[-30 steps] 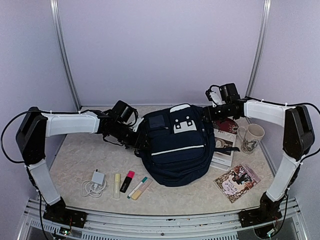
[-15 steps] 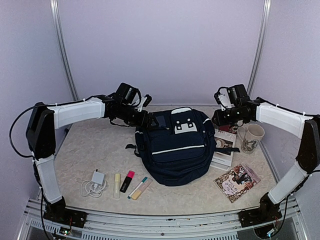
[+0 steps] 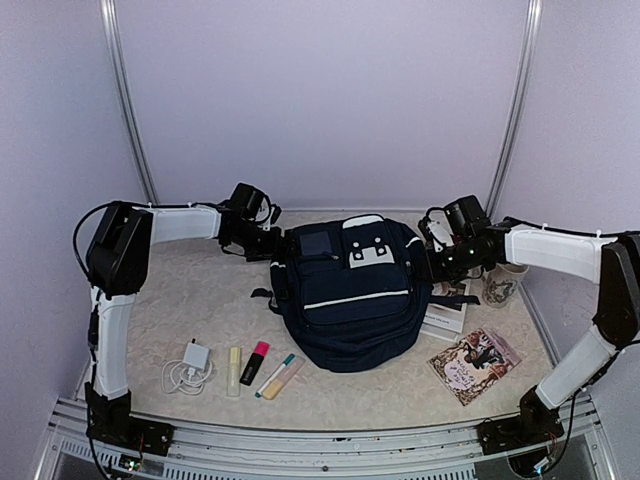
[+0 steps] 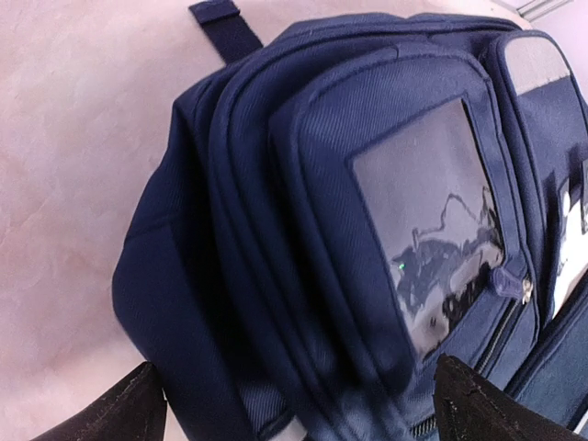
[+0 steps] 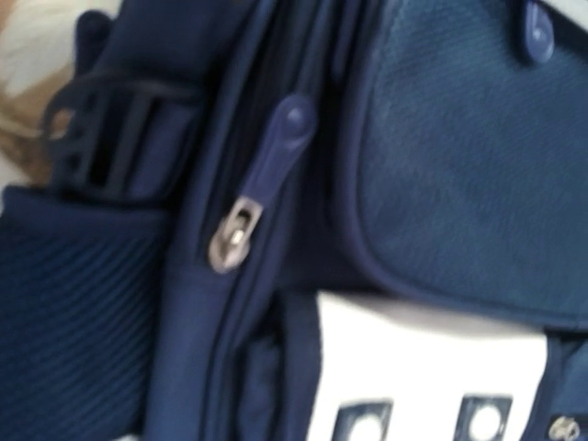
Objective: Pack the student bag
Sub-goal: Move the student bag to the center of the board.
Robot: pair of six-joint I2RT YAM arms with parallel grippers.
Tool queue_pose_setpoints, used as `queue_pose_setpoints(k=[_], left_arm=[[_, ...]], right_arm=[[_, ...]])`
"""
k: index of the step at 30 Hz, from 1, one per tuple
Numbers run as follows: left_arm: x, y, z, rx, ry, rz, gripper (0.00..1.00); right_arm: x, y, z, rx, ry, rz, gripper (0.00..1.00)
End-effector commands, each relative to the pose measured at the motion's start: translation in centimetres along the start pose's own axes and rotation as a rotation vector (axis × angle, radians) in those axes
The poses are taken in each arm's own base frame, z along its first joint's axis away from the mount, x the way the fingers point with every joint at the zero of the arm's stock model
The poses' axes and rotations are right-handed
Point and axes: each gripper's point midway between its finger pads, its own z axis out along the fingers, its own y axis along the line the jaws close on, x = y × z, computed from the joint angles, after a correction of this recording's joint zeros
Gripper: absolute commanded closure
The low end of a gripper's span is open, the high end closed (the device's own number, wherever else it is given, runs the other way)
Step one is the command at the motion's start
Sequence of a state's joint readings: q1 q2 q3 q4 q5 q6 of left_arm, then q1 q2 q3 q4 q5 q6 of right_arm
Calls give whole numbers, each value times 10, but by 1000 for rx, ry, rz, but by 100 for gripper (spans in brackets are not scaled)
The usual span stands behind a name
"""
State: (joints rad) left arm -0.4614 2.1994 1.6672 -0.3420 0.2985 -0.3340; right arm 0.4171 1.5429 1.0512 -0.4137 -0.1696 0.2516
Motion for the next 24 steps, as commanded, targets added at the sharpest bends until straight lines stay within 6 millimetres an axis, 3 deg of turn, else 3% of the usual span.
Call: queue_pose_setpoints(k=[1, 9, 14, 16, 20, 24], left_arm=[[-25, -14, 11, 64, -61, 9, 1], [-16, -4, 43, 86, -31, -42, 4], [-8, -10, 51, 137, -20, -65, 20], [-6, -14, 49, 156, -25, -65, 33], [-5, -15, 41, 180, -46, -83, 69], [-2, -7, 30, 169, -57, -112, 100]], right_arm=[[0, 16, -4, -71, -27, 25, 78], [9, 24, 11, -132, -11, 44, 76], [15, 20, 25, -124, 7, 53, 76], [14, 19, 29, -125, 3, 55, 76], [10, 12, 37, -86, -3, 56, 77], [-4, 18, 43, -120, -33, 44, 78]])
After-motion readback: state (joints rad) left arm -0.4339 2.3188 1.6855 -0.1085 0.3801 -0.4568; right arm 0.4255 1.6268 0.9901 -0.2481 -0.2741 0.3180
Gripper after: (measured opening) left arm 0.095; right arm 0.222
